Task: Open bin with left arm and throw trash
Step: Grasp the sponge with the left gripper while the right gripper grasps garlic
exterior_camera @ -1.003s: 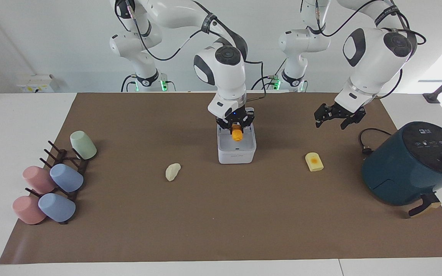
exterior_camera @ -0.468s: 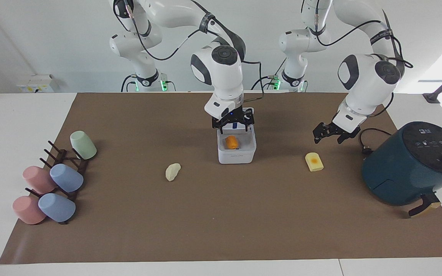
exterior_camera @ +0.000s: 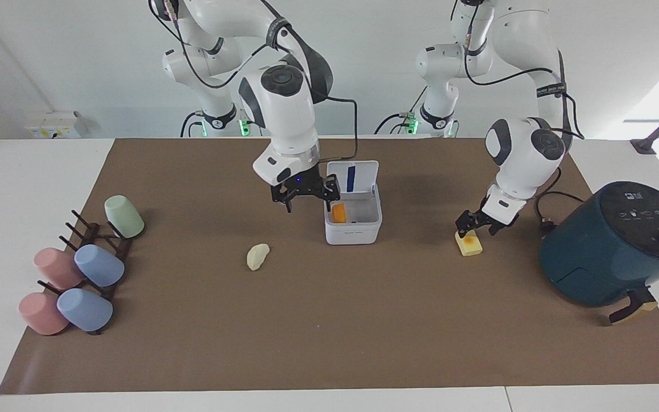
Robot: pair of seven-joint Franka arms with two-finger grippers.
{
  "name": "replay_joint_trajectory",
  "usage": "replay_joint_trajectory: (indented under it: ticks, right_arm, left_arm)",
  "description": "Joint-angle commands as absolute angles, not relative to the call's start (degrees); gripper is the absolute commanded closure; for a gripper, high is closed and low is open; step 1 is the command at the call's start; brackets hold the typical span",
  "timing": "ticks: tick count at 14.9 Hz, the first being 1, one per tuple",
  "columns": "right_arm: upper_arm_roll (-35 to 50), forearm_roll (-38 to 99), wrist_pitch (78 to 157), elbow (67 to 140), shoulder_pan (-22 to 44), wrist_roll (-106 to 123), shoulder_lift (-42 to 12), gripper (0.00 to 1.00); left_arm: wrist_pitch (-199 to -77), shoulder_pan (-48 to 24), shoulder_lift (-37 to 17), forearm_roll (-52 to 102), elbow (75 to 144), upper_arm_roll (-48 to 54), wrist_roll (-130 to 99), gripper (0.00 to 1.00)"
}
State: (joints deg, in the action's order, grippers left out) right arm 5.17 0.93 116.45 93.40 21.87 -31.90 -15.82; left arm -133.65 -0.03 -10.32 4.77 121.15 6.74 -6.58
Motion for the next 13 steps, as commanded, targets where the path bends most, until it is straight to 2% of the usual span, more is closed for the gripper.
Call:
replay_joint_trajectory:
  ticks: [1, 4, 5, 8, 9, 13]
  right_arm:
    - [5.7, 0.3, 121.6, 98.3, 18.1, -30.1, -14.2, 0.00]
    - [5.7, 0.3, 129.8, 105.3, 13.6, -26.7, -12.7, 0.00]
    - [5.8, 0.3, 130.7, 106.1, 12.2, -25.2, -12.8, 0.00]
    - [5.8, 0.4, 132.4, 106.4, 10.3, -22.5, -14.6, 0.00]
    - [5.8, 0.3, 133.1, 107.2, 10.0, -22.5, -15.5, 0.00]
    - [5.8, 0.4, 137.0, 109.2, 9.9, -23.1, -18.5, 0.00]
  left_arm:
    - [-138.2, -1.2, -12.7, 4.6, 122.3, 6.5, -8.5, 0.00]
    - [-139.6, -1.3, -13.3, 4.5, 123.0, 6.4, -8.5, 0.03]
    - [-139.6, -1.4, -13.3, 4.5, 123.1, 6.4, -8.5, 0.21]
    - [-138.8, -1.5, -13.3, 1.5, 123.0, 6.4, -8.4, 0.91]
    - [-137.6, -1.3, -13.4, 0.5, 122.4, 6.4, -8.4, 1.00]
    - [-131.2, -1.4, -13.2, 0.4, 117.2, 6.5, -8.0, 1.00]
